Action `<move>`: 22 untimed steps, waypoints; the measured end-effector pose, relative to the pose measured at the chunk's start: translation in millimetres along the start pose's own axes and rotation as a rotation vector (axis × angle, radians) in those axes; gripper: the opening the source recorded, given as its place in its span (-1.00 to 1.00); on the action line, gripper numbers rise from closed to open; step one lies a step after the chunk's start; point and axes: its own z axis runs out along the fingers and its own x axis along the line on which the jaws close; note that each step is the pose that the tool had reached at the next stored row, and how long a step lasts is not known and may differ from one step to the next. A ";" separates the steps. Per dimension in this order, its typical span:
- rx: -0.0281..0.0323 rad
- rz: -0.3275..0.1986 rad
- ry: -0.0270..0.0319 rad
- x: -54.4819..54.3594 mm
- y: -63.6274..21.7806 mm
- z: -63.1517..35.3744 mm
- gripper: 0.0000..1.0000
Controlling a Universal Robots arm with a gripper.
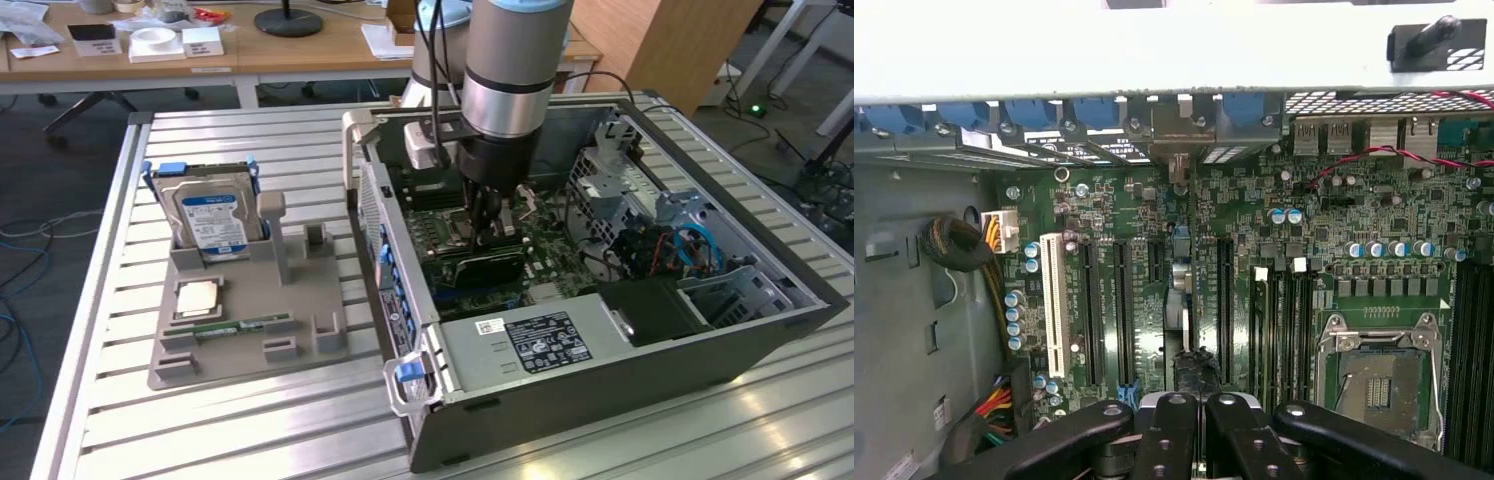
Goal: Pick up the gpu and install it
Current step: 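Press down on the gpu until it lock into place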
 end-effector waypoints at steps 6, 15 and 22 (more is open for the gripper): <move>0.0001 0.000 -0.0002 -0.9 2.3 0.8 -0.79; 0.0002 0.000 -0.0004 -1.1 2.5 2.7 -0.79; 0.0002 0.000 -0.0004 -1.1 2.6 4.5 -0.79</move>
